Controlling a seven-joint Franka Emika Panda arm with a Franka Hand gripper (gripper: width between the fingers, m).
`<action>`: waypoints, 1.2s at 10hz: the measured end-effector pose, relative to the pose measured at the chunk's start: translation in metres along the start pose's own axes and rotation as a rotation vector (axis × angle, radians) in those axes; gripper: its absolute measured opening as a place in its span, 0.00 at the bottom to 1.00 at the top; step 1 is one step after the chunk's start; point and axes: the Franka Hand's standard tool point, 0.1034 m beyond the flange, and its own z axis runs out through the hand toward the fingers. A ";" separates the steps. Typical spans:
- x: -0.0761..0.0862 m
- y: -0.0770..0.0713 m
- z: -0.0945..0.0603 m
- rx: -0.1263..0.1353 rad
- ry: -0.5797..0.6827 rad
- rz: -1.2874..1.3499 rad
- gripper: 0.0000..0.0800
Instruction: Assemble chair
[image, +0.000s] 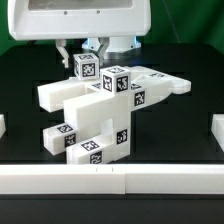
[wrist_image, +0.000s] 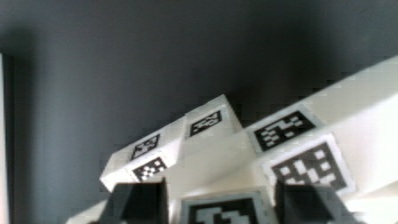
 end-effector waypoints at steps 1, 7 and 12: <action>0.000 0.000 0.000 0.000 0.000 0.069 0.36; 0.000 -0.002 0.000 0.000 -0.001 0.469 0.36; 0.001 -0.005 0.001 0.003 -0.001 0.769 0.36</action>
Offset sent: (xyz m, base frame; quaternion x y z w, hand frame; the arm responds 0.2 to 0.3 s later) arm 0.0000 0.0000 0.0000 0.0000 0.0000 0.1938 0.9810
